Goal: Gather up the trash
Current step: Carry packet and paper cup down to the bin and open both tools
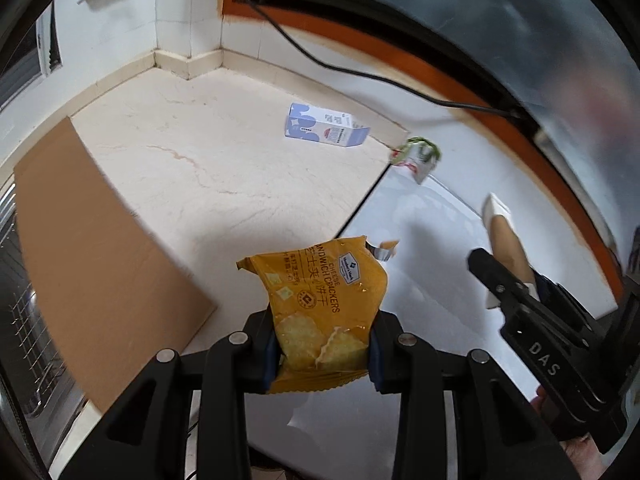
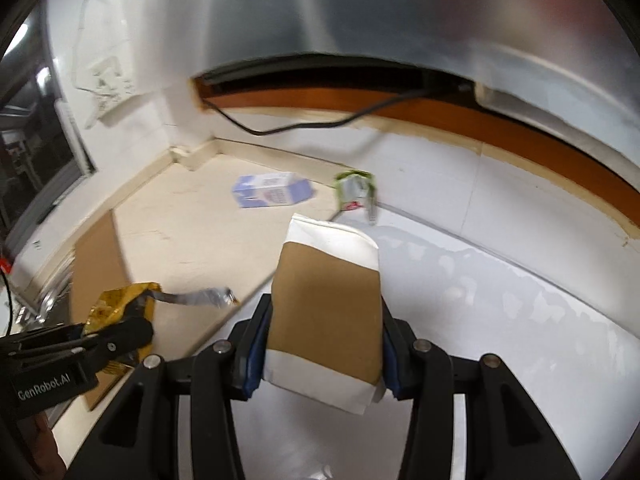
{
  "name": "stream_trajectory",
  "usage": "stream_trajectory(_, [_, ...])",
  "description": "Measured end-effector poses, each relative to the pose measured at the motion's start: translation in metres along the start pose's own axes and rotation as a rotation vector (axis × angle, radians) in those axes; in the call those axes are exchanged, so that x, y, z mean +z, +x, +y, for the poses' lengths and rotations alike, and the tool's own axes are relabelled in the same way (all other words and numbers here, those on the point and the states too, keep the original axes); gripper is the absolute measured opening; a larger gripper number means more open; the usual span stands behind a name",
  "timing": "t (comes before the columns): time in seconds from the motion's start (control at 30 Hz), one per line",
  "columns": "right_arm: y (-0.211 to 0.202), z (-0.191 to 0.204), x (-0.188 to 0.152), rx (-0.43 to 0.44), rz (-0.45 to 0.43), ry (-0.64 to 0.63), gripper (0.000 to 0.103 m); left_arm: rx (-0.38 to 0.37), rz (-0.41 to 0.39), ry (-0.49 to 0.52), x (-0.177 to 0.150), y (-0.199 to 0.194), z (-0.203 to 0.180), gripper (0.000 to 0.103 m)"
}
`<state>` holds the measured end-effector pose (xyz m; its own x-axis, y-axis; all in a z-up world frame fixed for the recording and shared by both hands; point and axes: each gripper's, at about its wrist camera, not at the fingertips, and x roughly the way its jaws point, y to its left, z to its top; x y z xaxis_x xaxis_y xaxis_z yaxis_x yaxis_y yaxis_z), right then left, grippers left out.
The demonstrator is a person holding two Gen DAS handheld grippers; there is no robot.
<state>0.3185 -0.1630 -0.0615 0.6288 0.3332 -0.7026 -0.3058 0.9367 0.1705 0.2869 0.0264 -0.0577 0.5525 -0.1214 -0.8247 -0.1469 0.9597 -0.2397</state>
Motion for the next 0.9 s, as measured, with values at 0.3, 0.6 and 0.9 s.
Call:
stream_trajectory(0.3, [-0.059,0.054,-0.038,0.052,-0.004,-0.083,0.047,-0.052,-0.029,0.065,-0.047,-0.073,0.018,0.032])
stream_trajectory(0.6, [-0.105,0.104,-0.079,0.038,0.027,-0.127,0.047,-0.083,-0.063,0.13,-0.098,-0.136,0.055,0.032])
stream_trajectory(0.9, [-0.138,0.149,-0.13,-0.005,0.044,-0.12,0.047,-0.138,-0.042,0.176,-0.145,-0.16,0.09,0.033])
